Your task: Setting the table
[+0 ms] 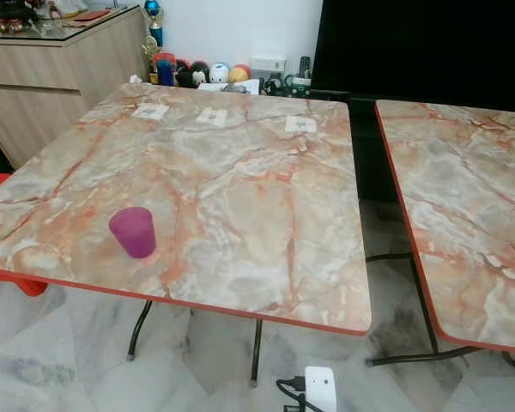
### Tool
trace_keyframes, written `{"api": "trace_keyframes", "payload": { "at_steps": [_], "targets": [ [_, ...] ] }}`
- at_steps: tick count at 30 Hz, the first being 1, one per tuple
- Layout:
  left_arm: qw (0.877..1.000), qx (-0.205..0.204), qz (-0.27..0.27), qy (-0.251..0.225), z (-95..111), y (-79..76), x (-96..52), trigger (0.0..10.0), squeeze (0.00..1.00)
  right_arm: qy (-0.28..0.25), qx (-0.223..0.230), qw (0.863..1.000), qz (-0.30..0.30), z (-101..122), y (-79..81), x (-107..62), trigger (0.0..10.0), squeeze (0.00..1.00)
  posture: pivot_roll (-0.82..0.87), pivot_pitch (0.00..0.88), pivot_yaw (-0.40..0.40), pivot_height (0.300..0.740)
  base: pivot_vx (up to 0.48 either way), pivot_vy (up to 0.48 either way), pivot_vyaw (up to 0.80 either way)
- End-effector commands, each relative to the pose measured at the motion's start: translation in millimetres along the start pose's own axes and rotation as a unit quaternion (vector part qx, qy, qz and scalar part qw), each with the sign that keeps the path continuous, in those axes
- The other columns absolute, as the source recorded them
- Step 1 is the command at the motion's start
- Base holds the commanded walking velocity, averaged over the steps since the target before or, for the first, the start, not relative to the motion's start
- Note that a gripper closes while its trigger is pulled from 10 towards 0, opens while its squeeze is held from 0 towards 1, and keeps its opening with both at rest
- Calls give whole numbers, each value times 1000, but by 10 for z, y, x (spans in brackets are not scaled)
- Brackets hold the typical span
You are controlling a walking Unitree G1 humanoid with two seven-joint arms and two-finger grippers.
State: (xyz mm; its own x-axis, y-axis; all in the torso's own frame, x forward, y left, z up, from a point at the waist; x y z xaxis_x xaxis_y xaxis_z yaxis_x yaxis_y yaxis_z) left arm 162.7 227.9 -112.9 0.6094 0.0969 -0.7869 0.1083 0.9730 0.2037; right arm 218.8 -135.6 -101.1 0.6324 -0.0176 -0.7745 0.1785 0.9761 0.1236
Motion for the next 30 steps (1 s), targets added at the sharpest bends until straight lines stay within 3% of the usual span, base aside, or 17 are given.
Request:
{"api": "trace_keyframes", "payload": {
  "at_steps": [1,18,30],
  "targets": [
    [1000,-2,2,8,-71,24,-23,10000,0,5,1,1000,-4,-39,-23,-8,10000,0,22,67,-12,740,-247,0,0],
    [1000,-2,2,9,-100,47,-36,10000,0,7,-2,1000,-2,-53,-23,-10,10000,0,22,70,-13,740,-284,0,0],
    [1000,-2,3,7,-76,45,-27,10000,0,6,-1,1000,-3,-49,-28,-10,10000,0,23,69,-14,740,0,0,0]
  ]
}}
Point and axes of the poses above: a point about 5 cm out from each wrist's last joint towards the gripper, its own x axis pointing out of the wrist towards the gripper, its own z axis along the axis of the wrist's last joint, y = z × x, the point moved 3 cm from there along x, pointing out of the wrist towards the gripper, and after that the axes turned 9 degrees about x, right-handed, at the moved point
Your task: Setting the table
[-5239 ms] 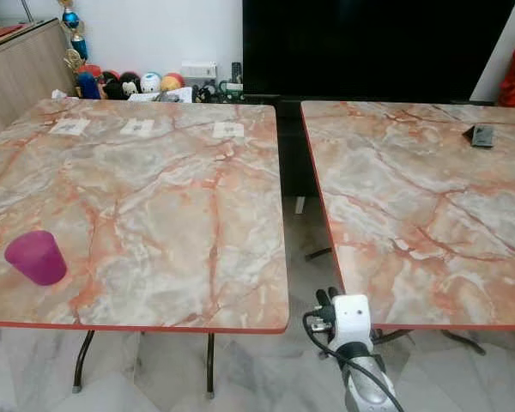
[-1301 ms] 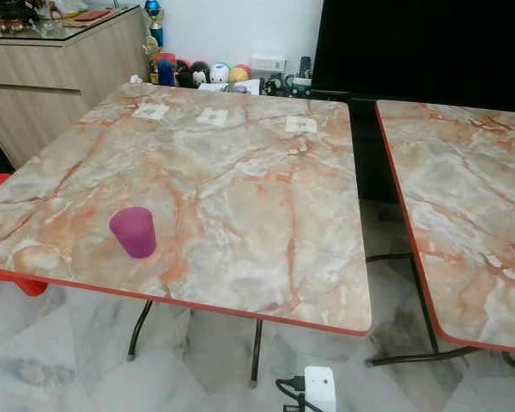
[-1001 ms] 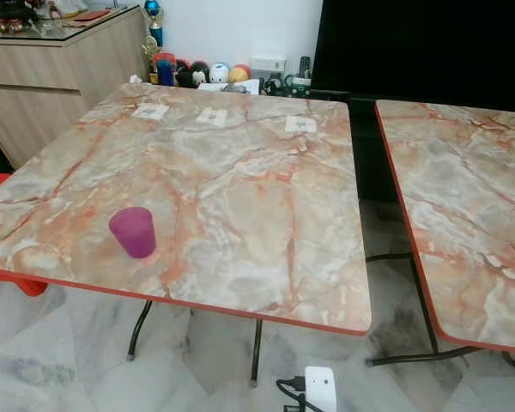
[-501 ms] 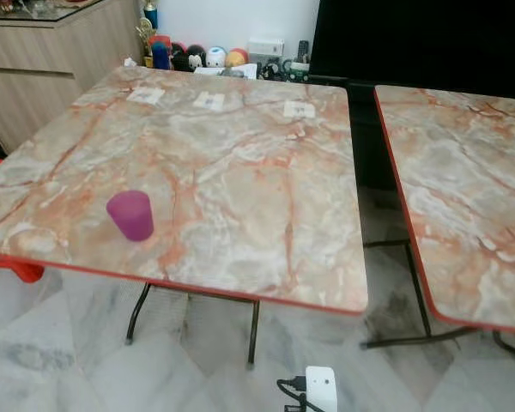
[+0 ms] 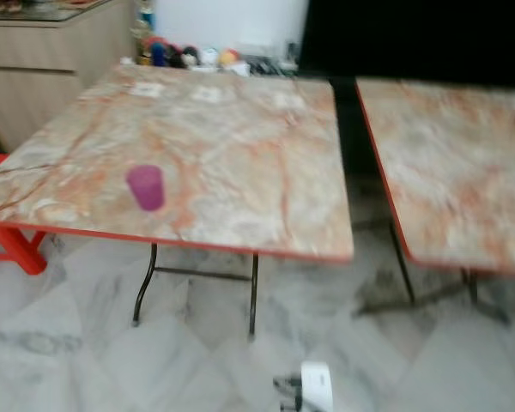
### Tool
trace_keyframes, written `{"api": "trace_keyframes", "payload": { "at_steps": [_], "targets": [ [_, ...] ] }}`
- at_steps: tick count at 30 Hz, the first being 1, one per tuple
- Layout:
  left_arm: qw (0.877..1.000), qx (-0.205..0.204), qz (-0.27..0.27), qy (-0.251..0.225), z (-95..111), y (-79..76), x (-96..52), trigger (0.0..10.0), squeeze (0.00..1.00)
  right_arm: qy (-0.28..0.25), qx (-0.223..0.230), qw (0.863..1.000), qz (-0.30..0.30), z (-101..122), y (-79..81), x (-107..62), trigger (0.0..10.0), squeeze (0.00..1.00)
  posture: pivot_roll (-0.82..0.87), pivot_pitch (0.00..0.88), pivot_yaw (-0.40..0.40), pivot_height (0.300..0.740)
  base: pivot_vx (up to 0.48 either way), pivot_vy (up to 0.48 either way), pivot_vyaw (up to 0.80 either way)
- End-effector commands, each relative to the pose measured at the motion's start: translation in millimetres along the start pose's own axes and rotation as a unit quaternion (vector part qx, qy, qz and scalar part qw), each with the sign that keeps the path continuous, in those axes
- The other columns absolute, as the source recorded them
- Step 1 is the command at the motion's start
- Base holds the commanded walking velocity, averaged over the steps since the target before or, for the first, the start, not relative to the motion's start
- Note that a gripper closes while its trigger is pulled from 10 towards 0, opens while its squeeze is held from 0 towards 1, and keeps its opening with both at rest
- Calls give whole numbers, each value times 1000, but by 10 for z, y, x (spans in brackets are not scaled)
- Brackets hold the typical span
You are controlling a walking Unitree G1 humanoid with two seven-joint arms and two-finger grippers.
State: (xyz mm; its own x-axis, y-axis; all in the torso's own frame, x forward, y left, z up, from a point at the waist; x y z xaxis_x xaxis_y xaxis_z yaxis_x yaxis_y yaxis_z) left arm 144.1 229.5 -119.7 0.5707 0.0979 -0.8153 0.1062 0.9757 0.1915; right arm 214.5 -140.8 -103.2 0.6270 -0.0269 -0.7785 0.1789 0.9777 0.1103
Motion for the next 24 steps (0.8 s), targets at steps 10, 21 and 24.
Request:
{"api": "trace_keyframes", "payload": {
  "at_steps": [10,21,24],
  "targets": [
    [1000,-2,9,-24,142,58,28,10000,0,4,3,1000,0,-14,26,-1,10000,0,23,70,-15,740,0,0,0],
    [1000,-3,4,-17,118,-93,34,10000,0,3,8,1000,-2,-12,25,-1,10000,0,25,70,-14,740,0,266,0],
    [1000,-2,2,-12,100,-140,33,10000,0,3,8,1000,-3,-12,25,0,10000,0,25,70,-14,740,0,335,0]
  ]
}}
Point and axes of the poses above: a point about 5 cm out from each wrist's last joint towards the gripper, its own x axis pointing out of the wrist towards the gripper, its own z axis along the axis of the wrist's last joint, y = z × x, the point moved 3 cm from there along x, pointing out of the wrist towards the gripper, and after that the axes turned 9 degrees about x, right-handed, at the moved point
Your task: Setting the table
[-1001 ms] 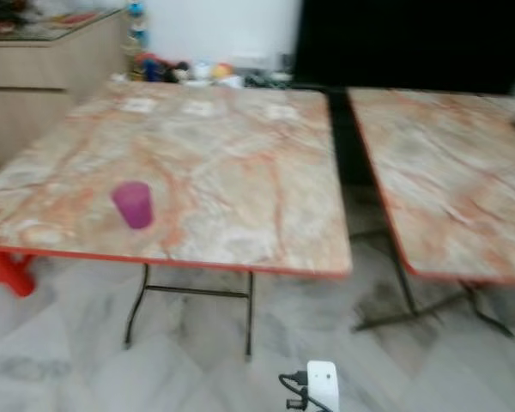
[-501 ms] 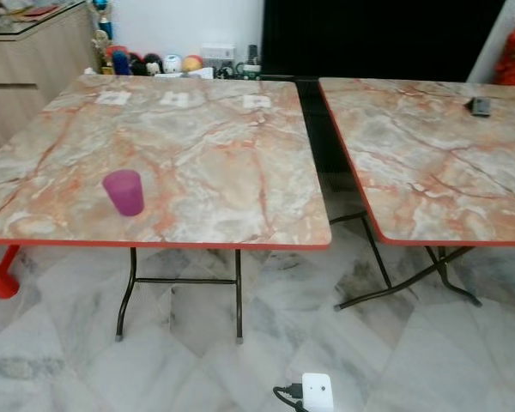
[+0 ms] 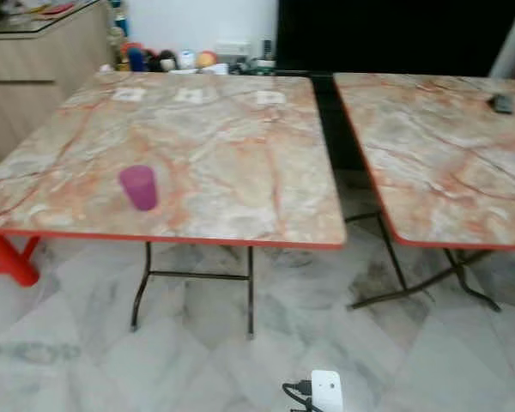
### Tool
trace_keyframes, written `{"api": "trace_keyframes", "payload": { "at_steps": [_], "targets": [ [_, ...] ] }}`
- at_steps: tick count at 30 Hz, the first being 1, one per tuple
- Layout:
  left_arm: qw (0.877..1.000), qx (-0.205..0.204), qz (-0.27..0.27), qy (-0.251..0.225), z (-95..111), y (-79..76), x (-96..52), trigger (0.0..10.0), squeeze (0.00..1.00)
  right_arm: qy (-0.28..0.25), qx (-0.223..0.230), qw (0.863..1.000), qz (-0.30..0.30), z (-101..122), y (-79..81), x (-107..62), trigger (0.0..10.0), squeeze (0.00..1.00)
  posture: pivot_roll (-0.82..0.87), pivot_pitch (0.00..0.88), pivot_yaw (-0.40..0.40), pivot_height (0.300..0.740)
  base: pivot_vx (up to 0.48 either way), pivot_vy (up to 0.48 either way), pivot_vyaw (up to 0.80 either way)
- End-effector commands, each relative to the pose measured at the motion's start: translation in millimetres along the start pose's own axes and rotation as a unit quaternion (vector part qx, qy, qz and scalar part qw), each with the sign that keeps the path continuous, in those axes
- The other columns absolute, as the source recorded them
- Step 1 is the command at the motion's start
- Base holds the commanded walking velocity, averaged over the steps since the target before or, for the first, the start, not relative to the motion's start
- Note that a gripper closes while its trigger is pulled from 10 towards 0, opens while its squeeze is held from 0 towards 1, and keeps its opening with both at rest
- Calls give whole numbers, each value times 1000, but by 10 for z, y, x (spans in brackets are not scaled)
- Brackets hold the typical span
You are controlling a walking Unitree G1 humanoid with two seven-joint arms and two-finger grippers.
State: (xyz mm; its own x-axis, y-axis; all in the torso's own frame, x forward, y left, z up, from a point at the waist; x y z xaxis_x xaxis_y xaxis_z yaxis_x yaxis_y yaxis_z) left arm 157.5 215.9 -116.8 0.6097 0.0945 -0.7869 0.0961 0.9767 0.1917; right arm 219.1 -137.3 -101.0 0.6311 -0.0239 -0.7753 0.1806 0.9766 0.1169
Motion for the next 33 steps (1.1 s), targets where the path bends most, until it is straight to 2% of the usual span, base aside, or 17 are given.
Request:
{"api": "trace_keyframes", "payload": {
  "at_steps": [1,9,22,23,26,33],
  "targets": [
    [1000,2,-2,14,-60,-48,-10,10000,0,5,6,1000,-5,-53,-21,-11,10000,0,25,70,-14,740,0,334,0],
    [1000,4,-11,27,-111,-232,-22,10000,0,6,10,1000,-4,-58,-18,-12,10000,0,27,70,-13,740,0,332,-105],
    [999,11,-26,28,35,-570,16,10000,0,8,10,1000,-3,-60,-12,-11,10000,0,29,70,-11,740,0,327,-723],
    [999,11,-26,28,38,-578,16,10000,0,8,10,1000,-3,-60,-12,-11,10000,0,29,70,-11,740,0,326,-788],
    [999,10,-18,27,-2,-436,14,10000,0,9,10,1000,-3,-61,-15,-11,10000,0,30,70,-12,740,0,329,-788],
    [1000,10,-13,23,4,-402,15,10000,0,1,10,1000,0,-43,-10,-11,10000,0,36,70,-11,740,0,286,-471]
  ]
}}
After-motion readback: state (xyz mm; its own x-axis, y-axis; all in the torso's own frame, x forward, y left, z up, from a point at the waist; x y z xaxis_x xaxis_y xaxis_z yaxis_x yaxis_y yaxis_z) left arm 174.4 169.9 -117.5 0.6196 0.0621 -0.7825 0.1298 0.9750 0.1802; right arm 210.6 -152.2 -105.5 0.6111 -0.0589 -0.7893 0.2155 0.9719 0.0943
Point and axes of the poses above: a point about 5 cm out from each wrist's last joint towards the gripper, its own x axis pointing out of the wrist towards the gripper, its own z axis along the axis of the wrist's last joint, y = z × x, the point moved 3 cm from there along x, pointing out of the wrist towards the gripper, and after that the axes turned 9 degrees about x, right-handed, at the moved point
